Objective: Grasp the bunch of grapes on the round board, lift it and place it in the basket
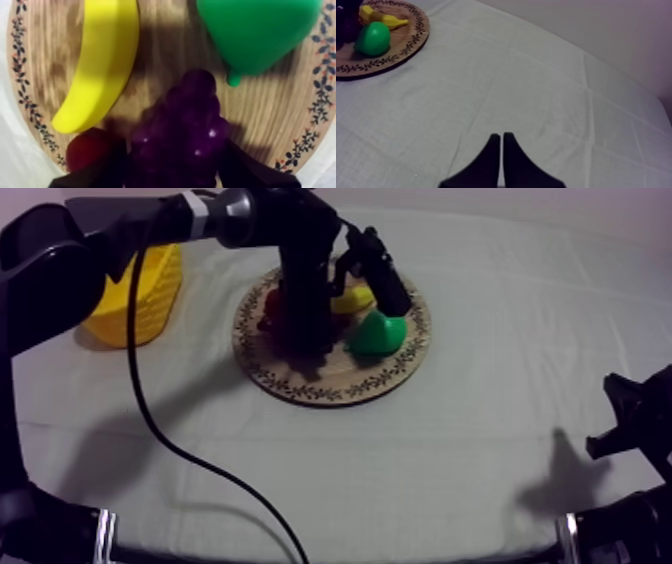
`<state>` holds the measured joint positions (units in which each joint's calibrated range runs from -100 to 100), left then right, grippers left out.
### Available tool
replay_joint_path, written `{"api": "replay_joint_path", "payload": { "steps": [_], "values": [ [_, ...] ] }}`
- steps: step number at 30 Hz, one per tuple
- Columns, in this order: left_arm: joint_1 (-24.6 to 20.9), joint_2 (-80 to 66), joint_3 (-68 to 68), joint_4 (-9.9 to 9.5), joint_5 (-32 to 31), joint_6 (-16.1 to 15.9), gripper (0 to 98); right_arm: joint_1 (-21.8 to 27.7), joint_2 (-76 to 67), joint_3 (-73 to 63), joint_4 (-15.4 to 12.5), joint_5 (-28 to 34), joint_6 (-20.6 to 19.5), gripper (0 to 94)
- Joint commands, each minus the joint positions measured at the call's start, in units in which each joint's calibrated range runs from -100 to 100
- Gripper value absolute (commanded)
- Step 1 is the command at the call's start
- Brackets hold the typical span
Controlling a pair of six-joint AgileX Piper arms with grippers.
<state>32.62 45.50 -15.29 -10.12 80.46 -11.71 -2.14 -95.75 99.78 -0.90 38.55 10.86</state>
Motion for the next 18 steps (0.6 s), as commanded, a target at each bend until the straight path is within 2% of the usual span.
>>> {"api": "replay_joint_path", "payload": {
  "steps": [1,9,18],
  "values": [
    [0.2,-2.0,1.0,-0.04,-0.4,0.2,51.0,0.0,0.0,0.0,0.0,0.0,0.0,0.3],
    [2.3,-13.4,6.4,0.02,-0.8,1.8,51.0,0.0,0.0,0.0,0.0,0.0,0.0,0.3],
    [5.2,-23.7,5.9,-0.02,6.4,3.7,53.1,0.0,0.0,0.0,0.0,0.0,0.0,0.3]
  ]
}}
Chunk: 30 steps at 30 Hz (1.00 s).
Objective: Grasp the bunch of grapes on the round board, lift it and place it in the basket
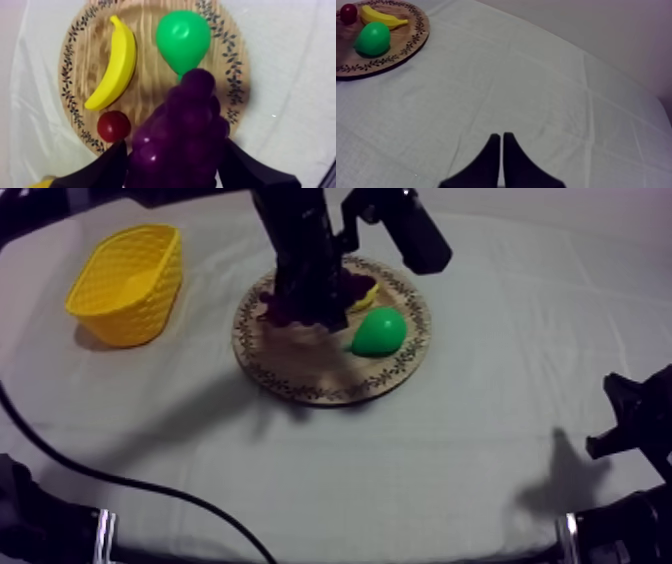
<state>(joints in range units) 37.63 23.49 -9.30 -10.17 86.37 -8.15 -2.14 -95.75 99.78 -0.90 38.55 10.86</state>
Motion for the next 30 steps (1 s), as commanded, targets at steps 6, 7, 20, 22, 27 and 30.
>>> {"api": "replay_joint_path", "payload": {
  "steps": [6,7,20,22,27,30],
  "values": [
    [0.3,-5.2,0.5,0.42,2.7,1.4,52.4,0.0,0.0,0.0,0.0,0.0,0.0,0.3],
    [0.1,-5.6,0.7,0.45,2.8,1.6,52.3,0.0,0.0,0.0,0.0,0.0,0.0,0.3],
    [-8.9,-8.0,0.1,2.05,3.4,3.7,47.9,0.0,0.0,0.0,0.0,0.0,0.0,0.3],
    [-11.1,-7.8,-1.0,3.05,3.5,3.7,47.4,0.0,0.0,0.0,0.0,0.0,0.0,0.3],
    [-16.5,-7.2,-3.4,5.14,4.2,3.8,47.2,0.0,0.0,0.0,0.0,0.0,0.0,0.3],
    [-19.4,-6.7,-4.0,5.7,5.0,4.5,47.2,0.0,0.0,0.0,0.0,0.0,0.0,0.3]
  ]
}}
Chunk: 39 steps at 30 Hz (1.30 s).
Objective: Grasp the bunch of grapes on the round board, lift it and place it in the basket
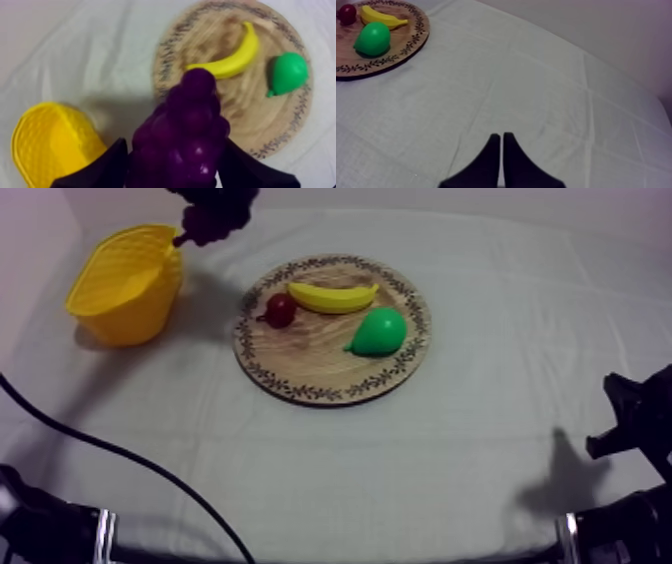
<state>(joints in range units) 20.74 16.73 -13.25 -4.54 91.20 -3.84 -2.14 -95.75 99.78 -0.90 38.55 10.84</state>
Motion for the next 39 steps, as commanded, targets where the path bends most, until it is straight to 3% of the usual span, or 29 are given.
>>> {"api": "replay_joint_path", "payload": {
  "steps": [1,19,39],
  "values": [
    [-3.4,0.2,-0.1,0.21,0.3,0.5,47.1,0.0,0.0,0.0,0.0,0.0,0.0,0.3],
    [-16.6,0.2,1.4,0.72,3.4,5.0,44.5,0.0,0.0,0.0,0.0,0.0,0.0,0.3],
    [-19.6,7.6,0.9,1.35,5.1,4.4,48.7,0.0,0.0,0.0,0.0,0.0,0.0,0.3]
  ]
}}
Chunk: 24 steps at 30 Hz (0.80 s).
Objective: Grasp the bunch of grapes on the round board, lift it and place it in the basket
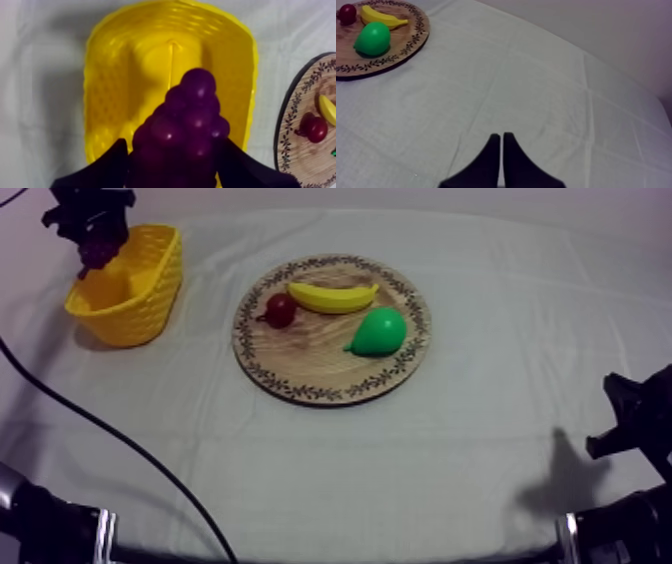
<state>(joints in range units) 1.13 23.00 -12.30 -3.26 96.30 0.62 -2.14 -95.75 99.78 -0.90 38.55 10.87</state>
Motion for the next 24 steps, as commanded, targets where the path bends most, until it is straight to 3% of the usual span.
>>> {"api": "replay_joint_path", "payload": {
  "steps": [1,13,24],
  "values": [
    [0.0,2.3,-0.2,0.11,0.0,-0.1,49.0,0.0,0.0,0.0,0.0,0.0,0.0,0.3],
    [-0.2,11.5,-2.6,1.64,-1.4,-1.2,67.8,0.0,0.0,0.0,0.0,0.0,0.0,0.3],
    [-1.5,11.3,-1.8,1.98,-4.1,-0.5,81.4,0.0,0.0,0.0,0.0,0.0,0.0,0.3]
  ]
}}
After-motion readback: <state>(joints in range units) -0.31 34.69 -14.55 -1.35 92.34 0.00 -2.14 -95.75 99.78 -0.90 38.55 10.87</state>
